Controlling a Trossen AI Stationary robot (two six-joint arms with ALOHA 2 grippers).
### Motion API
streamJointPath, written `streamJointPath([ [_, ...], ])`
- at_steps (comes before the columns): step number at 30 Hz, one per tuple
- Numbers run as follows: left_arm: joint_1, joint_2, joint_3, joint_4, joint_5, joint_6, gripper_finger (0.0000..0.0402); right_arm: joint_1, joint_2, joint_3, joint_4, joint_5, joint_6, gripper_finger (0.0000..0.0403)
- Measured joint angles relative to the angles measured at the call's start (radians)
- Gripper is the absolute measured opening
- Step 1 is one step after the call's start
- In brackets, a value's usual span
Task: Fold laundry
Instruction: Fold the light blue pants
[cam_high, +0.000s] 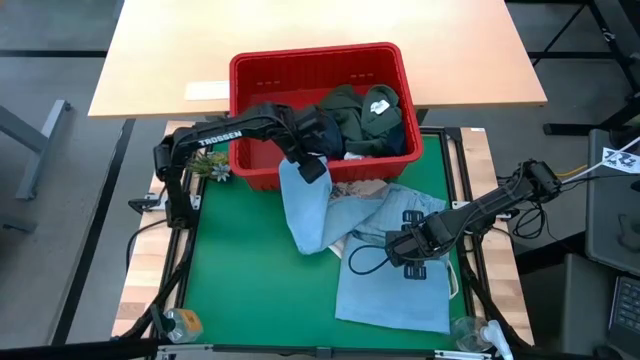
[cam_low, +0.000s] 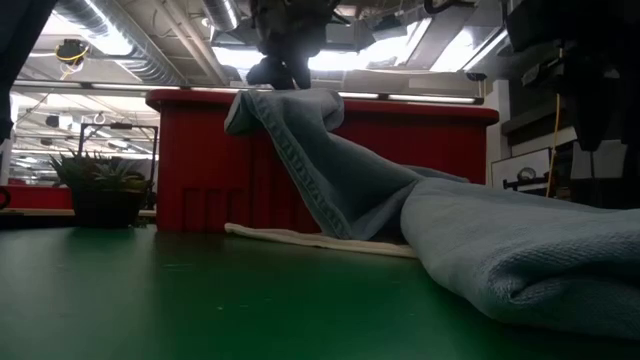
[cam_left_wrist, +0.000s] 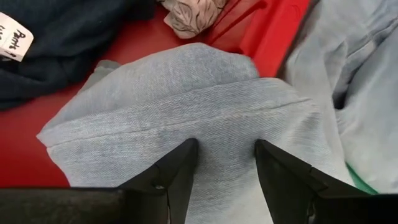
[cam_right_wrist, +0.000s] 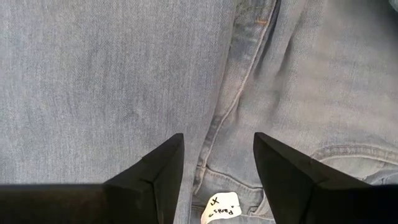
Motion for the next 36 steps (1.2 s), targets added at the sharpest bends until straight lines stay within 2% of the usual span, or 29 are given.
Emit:
streamJointPath([
  [5, -0.001, 0.008, 0.002, 0.000, -0.009, 0.062, 0.0136, 0.000, 0.000, 0.000, -0.001, 0.000, 0.000, 0.0193],
  [14, 0.002, -0.025, -0.003, 0.019, -0.015, 0.059, 0.0013, 0.000, 0.000, 0.004, -0.002, 0.000, 0.001, 0.0193],
  [20, -0.031, -0.031, -0.003, 0.015, -0.010, 0.059, 0.0005, 0.001, 0.000, 0.086, -0.023, 0.051, -0.023, 0.0193],
  [29, -0.158, -0.047, -0.003, 0.012, -0.011, 0.059, 0.0002, 0.000, -0.002, 0.270, -0.053, 0.270, -0.139, 0.0193],
  [32, -0.219, -0.048, -0.003, 0.022, -0.034, 0.060, 0.0002, 0.000, -0.002, 0.295, -0.044, 0.394, -0.189, 0.0193],
  [36, -0.299, -0.048, -0.003, 0.026, -0.114, 0.067, 0.0001, 0.000, -0.001, 0.296, 0.005, 0.563, -0.273, 0.0193],
])
